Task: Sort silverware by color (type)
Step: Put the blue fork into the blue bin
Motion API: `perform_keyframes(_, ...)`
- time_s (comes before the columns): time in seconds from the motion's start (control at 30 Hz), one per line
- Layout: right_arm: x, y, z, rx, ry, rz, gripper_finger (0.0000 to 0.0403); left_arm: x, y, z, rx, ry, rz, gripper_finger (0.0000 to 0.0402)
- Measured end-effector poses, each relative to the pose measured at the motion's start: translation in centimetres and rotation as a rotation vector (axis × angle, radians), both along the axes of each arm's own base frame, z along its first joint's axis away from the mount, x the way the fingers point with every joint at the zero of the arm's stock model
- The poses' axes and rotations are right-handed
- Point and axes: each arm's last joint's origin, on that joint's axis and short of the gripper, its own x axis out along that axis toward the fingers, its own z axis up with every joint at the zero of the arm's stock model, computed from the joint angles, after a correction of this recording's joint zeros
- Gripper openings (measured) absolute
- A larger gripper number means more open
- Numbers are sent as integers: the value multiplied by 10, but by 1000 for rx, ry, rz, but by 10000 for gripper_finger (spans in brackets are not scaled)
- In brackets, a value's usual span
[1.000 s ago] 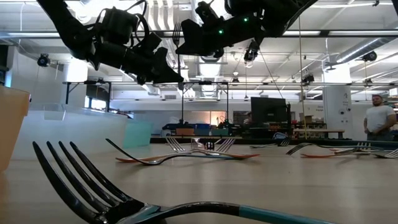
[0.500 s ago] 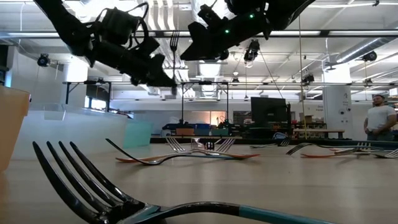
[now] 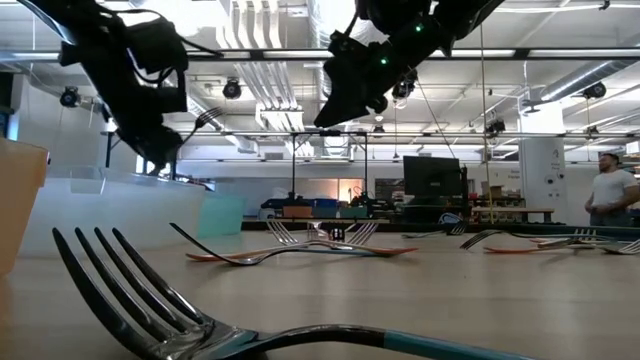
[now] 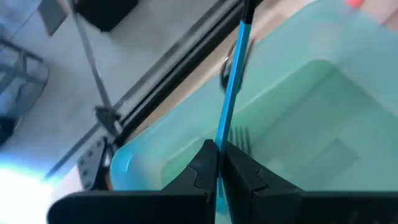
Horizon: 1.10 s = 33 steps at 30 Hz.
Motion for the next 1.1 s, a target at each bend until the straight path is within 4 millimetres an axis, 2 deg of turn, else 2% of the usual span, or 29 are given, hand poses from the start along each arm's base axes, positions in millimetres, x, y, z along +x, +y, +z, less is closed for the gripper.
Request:
perform_keyframes(0.17,0,0,-1,5,0,-3,103,-3,1,-5,7,11,41,0)
perform_keyframes(0.57,-1,0,-5,43,6,-26,99,11,6,-38,-85,188,60,0)
perform_keyframes(0.73,-2,0,-6,59,18,-34,93,16,9,-45,-80,240,78,0)
perform_keyframes(0.87,-3,1,-8,70,33,-40,91,15,10,-48,-52,268,108,5)
perform_keyframes(1.1,-3,1,-8,69,34,-40,99,14,9,-43,-42,243,109,41)
